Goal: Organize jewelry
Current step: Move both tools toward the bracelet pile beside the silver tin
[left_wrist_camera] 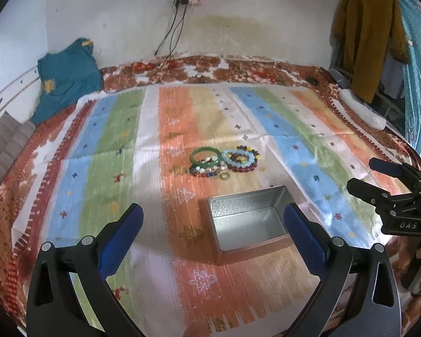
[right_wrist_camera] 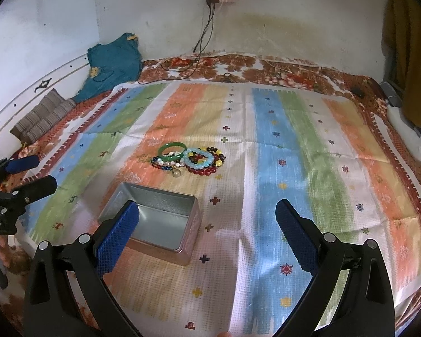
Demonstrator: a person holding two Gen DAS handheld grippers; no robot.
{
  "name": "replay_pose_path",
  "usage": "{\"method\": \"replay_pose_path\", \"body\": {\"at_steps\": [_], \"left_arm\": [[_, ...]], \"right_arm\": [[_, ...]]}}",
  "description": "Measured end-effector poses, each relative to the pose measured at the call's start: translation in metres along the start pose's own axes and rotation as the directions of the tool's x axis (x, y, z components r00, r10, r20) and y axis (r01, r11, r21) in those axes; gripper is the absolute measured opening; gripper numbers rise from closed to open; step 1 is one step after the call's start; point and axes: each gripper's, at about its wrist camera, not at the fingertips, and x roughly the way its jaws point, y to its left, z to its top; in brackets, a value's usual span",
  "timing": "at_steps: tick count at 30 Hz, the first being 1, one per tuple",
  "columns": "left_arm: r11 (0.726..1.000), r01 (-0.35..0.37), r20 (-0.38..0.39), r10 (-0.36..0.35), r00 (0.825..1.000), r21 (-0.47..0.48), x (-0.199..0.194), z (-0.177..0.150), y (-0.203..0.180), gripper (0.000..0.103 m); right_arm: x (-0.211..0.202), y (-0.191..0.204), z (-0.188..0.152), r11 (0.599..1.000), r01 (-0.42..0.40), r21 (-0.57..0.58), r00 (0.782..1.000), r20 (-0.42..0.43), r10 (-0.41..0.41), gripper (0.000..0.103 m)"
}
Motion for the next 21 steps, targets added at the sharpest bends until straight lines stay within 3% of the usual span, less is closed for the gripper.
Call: {"method": "replay_pose_path", "body": {"at_steps": [11, 15, 21], "left_arm": [[0.997, -0.049, -0.021, 0.048, 0.999, -0.059, 0.000, 0.002, 0.020, 0.097], [0.996, -0.050, 0.010, 0.050, 0.999, -0.077, -0.003, 0.005, 0.023, 0.097], [0.996, -0.079, 0.009, 0.080, 0.997, -0.043, 0.002, 0.008, 0.020, 0.097]], "right_arm": [[0.010, -0.002, 0.005, 1.000, 0.018, 0.004, 0.999, -0.032, -0.017, 0.099], [0.012, -0.004, 0.008, 0.999, 0.029, -0.016, 0.999, -0.022, -0.030, 0.099], [0.016, -0.001, 0.012, 0.998, 0.033, -0.047, 0.999, -0.026, -0.035, 0.099]]}}
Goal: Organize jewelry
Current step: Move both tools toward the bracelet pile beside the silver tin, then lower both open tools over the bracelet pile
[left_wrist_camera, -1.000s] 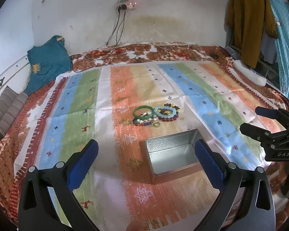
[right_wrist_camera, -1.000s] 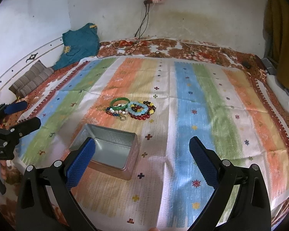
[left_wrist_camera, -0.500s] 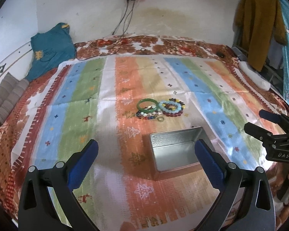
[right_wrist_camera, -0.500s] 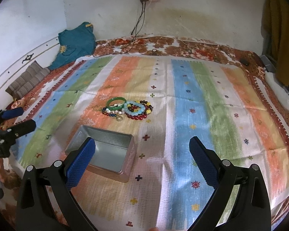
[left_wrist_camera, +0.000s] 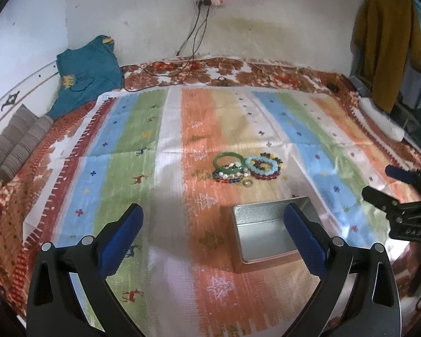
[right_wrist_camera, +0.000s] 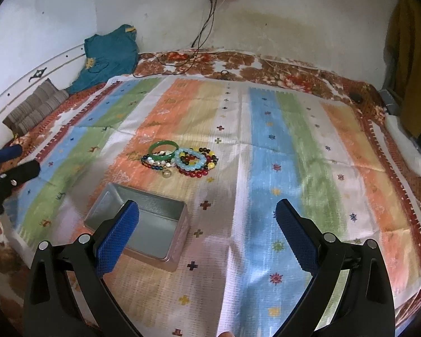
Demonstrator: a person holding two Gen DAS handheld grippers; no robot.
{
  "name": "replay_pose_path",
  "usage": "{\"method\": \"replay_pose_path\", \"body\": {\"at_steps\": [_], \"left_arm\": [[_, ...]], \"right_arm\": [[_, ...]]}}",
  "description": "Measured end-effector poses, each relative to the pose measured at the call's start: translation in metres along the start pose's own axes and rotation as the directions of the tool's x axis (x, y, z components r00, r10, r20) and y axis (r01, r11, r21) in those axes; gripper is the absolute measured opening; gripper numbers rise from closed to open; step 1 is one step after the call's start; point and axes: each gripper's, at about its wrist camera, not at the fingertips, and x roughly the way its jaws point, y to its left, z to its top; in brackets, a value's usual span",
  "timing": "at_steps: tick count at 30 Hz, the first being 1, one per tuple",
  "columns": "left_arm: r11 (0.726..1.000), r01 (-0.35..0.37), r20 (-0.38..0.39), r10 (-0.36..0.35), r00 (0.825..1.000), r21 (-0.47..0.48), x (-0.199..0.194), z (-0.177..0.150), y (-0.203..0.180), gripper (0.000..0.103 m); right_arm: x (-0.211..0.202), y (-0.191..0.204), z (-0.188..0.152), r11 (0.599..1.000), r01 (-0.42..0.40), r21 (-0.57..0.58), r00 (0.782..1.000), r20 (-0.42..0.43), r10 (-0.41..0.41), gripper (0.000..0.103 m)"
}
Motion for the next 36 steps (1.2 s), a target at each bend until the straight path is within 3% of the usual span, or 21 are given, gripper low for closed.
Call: {"method": "replay_pose_path", "body": {"at_steps": [3, 10, 23, 26, 36], "left_arm": [[1.000, 0.013, -0.007, -0.013, 1.000, 0.006, 0.003, 0.001, -0.001, 0.097], [0.998, -0.059, -0.052, 0.059, 0.997, 0.010, 0.021, 0.011, 0.005, 0.097], [0.996, -0.085, -0.090, 0.084, 0.992, -0.014, 0.050, 0.028, 0.013, 0.097], [0.993, -0.121, -0.087, 0.121, 0.989, 0.011, 0.053, 0.032, 0.009, 0.097], [0.994, -0.113, -0.120, 0.111, 0.987, -0.012, 0.072, 0.042, 0.011, 0.097]], "right_arm": [[-0.001, 0.003, 0.001, 1.000, 0.001, -0.012, 1.000, 0.003, -0.001, 0.099], [0.004, -0.003, 0.007, 0.999, -0.025, 0.026, 1.000, -0.013, 0.025, 0.099], [0.030, -0.007, 0.019, 0.993, -0.050, 0.103, 0.995, -0.076, 0.058, 0.099], [0.036, -0.007, 0.021, 0.993, -0.050, 0.110, 0.994, -0.090, 0.060, 0.099], [0.049, -0.003, 0.028, 0.993, -0.041, 0.108, 0.992, -0.112, 0.053, 0.099]]}}
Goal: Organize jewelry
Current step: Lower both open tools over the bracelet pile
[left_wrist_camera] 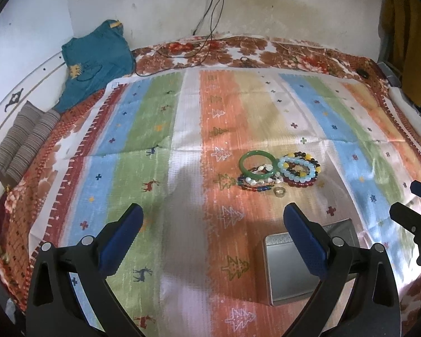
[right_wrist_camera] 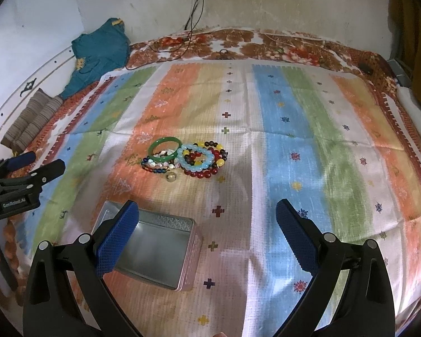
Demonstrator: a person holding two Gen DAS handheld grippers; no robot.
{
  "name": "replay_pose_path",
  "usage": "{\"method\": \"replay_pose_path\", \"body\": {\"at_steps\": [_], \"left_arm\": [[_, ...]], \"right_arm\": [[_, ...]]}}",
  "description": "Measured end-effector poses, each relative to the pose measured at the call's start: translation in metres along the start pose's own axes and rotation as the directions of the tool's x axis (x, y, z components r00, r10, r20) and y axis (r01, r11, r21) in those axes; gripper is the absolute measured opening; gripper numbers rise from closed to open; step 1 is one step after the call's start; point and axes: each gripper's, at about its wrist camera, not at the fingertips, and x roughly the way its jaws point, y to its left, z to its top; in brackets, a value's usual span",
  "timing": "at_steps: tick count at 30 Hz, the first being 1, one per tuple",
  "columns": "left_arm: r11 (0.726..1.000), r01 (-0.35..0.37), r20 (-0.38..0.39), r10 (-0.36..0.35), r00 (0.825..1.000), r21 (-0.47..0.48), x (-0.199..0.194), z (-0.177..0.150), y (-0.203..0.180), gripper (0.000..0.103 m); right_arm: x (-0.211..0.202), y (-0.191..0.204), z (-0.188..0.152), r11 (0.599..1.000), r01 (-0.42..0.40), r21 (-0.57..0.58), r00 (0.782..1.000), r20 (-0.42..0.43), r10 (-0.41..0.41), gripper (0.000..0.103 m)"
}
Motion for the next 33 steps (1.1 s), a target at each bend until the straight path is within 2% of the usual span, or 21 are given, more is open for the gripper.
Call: {"method": "replay_pose_path", "body": {"at_steps": [9, 14, 18, 23, 26, 30, 33], "left_arm": [[0.999, 0.007, -0.050, -0.008, 0.999, -0.037, 0.026, 0.010, 0.002, 0.097], [0.999, 0.036, -0.060, -0.038, 0.997, -0.040, 0.037, 0.017, 0.001, 0.097], [0.999, 0.021, -0.068, -0.023, 0.997, -0.029, 0.047, 0.021, 0.000, 0.097], [1.000, 0.027, -0.075, -0.028, 0.997, -0.012, 0.056, 0.025, -0.003, 0.097], [0.998, 0.060, -0.078, -0.062, 0.995, -0.031, 0.061, 0.030, 0.000, 0.097], [0.996, 0.061, -0.098, -0.068, 0.993, -0.071, 0.072, 0.034, 0.003, 0.097], [0.997, 0.056, -0.118, -0.063, 0.991, -0.060, 0.082, 0.035, 0.001, 0.097]], "right_arm": [[0.016, 0.004, 0.008, 1.000, 0.015, -0.007, 1.000, -0.026, -0.015, 0.099], [0.022, 0.011, 0.012, 0.998, 0.032, -0.046, 0.999, -0.023, -0.033, 0.099], [0.031, 0.010, 0.013, 1.000, 0.013, -0.027, 0.999, -0.047, -0.014, 0.099], [0.040, 0.012, 0.017, 0.999, 0.028, -0.041, 0.998, -0.058, -0.030, 0.099], [0.045, 0.011, 0.019, 1.000, 0.018, -0.024, 0.997, -0.071, -0.020, 0.099], [0.053, 0.013, 0.022, 0.997, 0.047, -0.054, 0.996, -0.075, -0.051, 0.099], [0.060, 0.009, 0.025, 0.999, 0.038, -0.030, 0.995, -0.095, -0.040, 0.099]]}}
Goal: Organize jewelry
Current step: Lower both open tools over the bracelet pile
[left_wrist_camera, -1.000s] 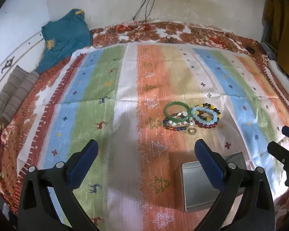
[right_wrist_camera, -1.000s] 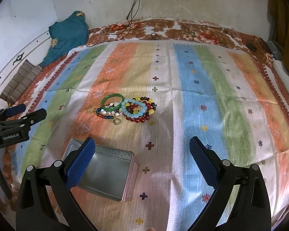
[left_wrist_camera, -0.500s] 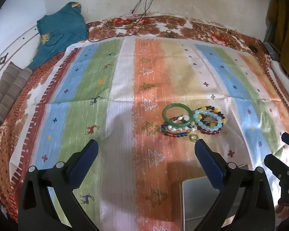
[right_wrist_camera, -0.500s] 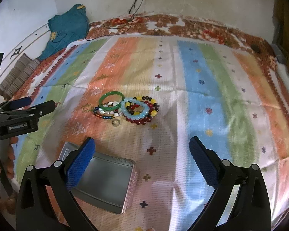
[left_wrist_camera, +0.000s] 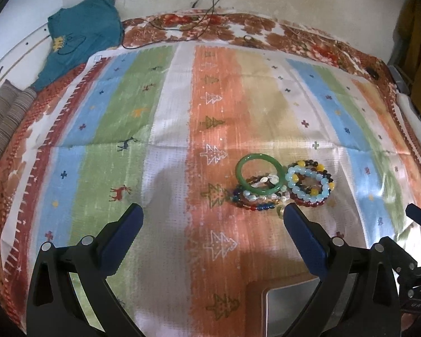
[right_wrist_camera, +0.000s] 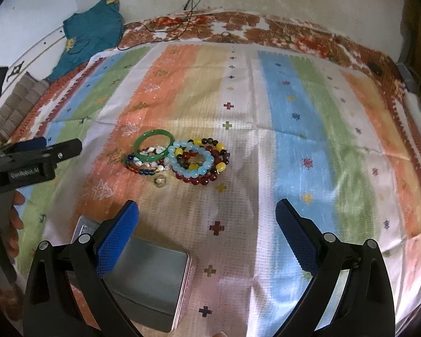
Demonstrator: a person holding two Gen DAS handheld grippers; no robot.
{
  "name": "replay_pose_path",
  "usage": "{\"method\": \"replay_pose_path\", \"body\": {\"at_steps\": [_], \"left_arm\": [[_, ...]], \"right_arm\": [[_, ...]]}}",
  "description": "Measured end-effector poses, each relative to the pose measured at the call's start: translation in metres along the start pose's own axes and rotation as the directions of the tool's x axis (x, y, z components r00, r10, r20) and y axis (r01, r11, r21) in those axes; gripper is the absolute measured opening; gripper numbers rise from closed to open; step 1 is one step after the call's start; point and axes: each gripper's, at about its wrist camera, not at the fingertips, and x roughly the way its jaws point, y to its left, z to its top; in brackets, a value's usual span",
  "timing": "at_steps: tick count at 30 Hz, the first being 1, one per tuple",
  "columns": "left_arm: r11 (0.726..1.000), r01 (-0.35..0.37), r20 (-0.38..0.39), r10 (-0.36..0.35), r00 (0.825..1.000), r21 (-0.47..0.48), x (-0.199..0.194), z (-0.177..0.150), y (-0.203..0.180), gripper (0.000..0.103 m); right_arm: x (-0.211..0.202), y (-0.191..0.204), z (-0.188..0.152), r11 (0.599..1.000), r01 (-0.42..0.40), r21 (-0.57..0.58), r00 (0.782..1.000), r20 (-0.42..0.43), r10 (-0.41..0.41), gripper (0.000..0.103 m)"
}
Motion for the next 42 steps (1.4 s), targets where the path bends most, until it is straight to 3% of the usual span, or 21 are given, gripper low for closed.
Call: {"method": "replay_pose_path", "body": {"at_steps": [14, 33, 36, 42], "left_arm": [[0.998, -0.016, -0.024, 0.018, 1.000, 0.062, 0.030, 0.010, -0.009, 0.097], [0.998, -0.018, -0.084, 0.023, 0.996, 0.064, 0.074, 0.025, -0.005, 0.097], [0.999, -0.015, -0.090, 0.019, 0.996, 0.051, 0.080, 0.027, -0.001, 0.097], [0.998, -0.007, -0.089, 0.012, 0.996, 0.065, 0.088, 0.034, -0.004, 0.097]], "right_arm": [[0.040, -0.010, 0.016, 0.994, -0.013, 0.109, 0.996, -0.089, 0.023, 0.099], [0.080, -0.009, 0.034, 0.989, 0.018, 0.145, 0.991, -0.137, 0.002, 0.098], [0.089, -0.008, 0.036, 0.989, 0.025, 0.145, 0.988, -0.154, -0.002, 0.088], [0.101, -0.004, 0.041, 0.990, 0.038, 0.137, 0.986, -0.167, -0.015, 0.080]]}}
